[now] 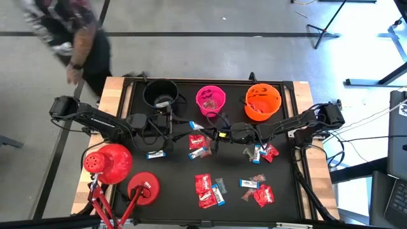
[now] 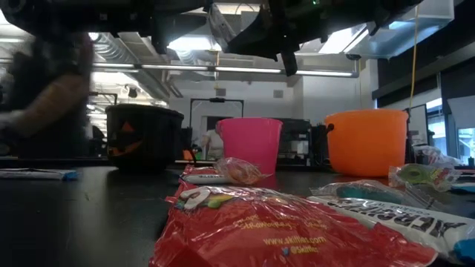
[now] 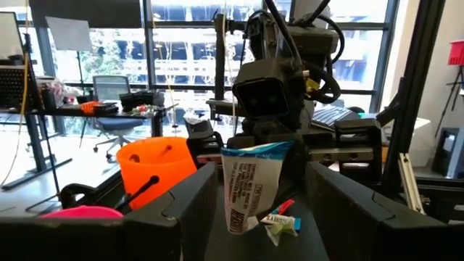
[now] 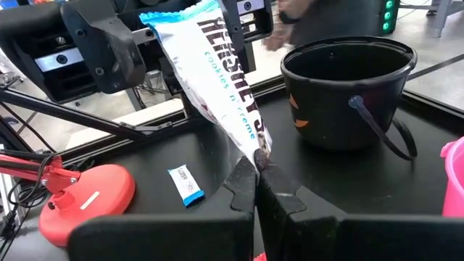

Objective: Organize candy in baskets
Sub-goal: Put the white chocolate bar into the black bucket

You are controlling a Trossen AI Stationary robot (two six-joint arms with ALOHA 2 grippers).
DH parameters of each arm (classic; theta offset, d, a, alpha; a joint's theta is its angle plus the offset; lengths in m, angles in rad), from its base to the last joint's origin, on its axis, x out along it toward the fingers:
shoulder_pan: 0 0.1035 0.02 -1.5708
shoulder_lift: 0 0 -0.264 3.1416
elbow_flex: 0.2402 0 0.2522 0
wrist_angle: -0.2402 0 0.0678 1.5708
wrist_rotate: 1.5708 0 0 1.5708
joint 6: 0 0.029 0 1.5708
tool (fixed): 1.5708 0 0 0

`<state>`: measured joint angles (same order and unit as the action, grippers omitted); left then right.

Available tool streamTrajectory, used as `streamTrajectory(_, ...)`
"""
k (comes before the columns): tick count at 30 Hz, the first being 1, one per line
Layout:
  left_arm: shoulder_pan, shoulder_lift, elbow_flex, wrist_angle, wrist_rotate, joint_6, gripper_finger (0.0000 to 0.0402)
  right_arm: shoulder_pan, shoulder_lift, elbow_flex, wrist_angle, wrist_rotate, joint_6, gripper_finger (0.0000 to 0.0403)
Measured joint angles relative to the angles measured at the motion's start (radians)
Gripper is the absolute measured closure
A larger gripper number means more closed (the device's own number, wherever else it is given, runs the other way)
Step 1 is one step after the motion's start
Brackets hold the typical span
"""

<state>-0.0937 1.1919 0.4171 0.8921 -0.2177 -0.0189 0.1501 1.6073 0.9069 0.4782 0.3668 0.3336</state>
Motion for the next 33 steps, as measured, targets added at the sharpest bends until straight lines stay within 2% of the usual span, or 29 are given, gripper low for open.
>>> streamTrajectory(12,0.033,0.000,0.000,-0.042,0.004,0.003,0.0202,0.000,0.000,0.000,0.029,0.010,0.029,0.0400)
streamTrajectory(25,0.070,0.000,0.000,-0.035,0.131,-0.058,0.0202,0.000,-0.001,0.000,0.029,0.011,0.033,0.0400)
streamTrajectory(33,0.103,0.000,0.000,-0.014,0.223,-0.058,0.0202,0.000,-0.002,-0.001,0.051,-0.044,0.038,0.0400)
